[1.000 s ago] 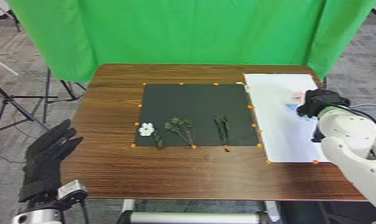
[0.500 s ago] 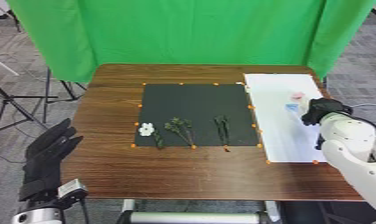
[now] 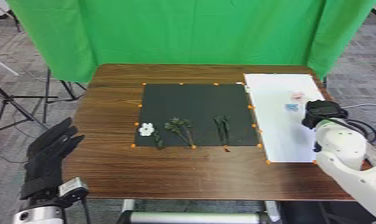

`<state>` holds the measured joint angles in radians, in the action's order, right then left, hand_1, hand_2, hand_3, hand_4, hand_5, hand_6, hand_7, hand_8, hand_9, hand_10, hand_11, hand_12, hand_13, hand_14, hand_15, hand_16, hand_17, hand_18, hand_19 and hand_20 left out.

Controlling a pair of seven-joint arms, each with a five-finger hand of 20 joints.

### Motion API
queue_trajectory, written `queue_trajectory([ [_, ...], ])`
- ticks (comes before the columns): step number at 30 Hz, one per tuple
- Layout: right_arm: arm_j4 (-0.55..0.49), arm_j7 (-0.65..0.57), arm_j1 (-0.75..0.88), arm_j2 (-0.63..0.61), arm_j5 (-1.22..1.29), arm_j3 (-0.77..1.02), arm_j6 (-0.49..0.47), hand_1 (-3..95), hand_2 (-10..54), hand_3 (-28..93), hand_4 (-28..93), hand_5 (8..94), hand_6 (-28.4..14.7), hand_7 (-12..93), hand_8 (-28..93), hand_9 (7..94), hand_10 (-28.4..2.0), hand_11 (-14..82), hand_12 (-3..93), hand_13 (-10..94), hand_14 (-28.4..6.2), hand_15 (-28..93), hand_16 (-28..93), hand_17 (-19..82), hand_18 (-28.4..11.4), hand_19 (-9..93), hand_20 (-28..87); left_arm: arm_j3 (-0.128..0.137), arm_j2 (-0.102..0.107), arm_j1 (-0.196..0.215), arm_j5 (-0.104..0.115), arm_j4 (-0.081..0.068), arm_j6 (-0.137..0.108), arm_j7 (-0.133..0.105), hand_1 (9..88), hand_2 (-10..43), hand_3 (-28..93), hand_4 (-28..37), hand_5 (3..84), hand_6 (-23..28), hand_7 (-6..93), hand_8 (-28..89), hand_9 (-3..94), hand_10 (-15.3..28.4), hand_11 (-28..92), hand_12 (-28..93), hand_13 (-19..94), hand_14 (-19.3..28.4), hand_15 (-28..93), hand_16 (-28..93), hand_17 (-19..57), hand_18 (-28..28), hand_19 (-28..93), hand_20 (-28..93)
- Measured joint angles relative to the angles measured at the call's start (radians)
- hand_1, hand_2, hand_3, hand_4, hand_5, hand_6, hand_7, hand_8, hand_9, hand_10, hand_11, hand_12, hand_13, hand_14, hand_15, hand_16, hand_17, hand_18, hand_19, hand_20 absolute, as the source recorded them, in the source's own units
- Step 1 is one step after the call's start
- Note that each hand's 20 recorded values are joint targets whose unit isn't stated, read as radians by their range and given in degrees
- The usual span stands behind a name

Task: Arrange flowers

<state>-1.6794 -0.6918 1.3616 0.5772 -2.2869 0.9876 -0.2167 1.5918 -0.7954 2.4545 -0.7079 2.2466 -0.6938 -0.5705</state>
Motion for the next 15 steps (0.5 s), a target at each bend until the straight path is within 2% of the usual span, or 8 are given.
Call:
queue_trajectory([
  [6,0.006,-0.002,-0.005,-0.023,-0.03,-0.04,0.069,50.8,-2.4,73,-28,76.4,0.0,29,-1,82.3,-9.3,28.4,28.1,77,-4.7,67,18,49,-16.9,93,21,0.004,-0.009,0.0,-0.01,0.0,0.003,0.011,27.1,5.0,84,-16.5,38.0,9.6,16.4,-11,30.9,18.9,36,5,23,26.8,65,-18,-9.3,21.7,61,4],
  [15,-0.025,0.012,0.01,-0.028,-0.098,-0.026,0.176,50.9,-3.0,74,-28,77.7,-0.1,28,1,83.2,-9.3,29.1,28.7,78,-4.6,66,18,50,-17.0,93,23,0.013,-0.012,0.004,-0.011,0.002,0.003,0.015,27.1,5.0,84,-16.5,38.0,9.6,16.5,-11,31.0,18.9,36,5,23,26.7,65,-18,-9.2,21.7,61,4],
])
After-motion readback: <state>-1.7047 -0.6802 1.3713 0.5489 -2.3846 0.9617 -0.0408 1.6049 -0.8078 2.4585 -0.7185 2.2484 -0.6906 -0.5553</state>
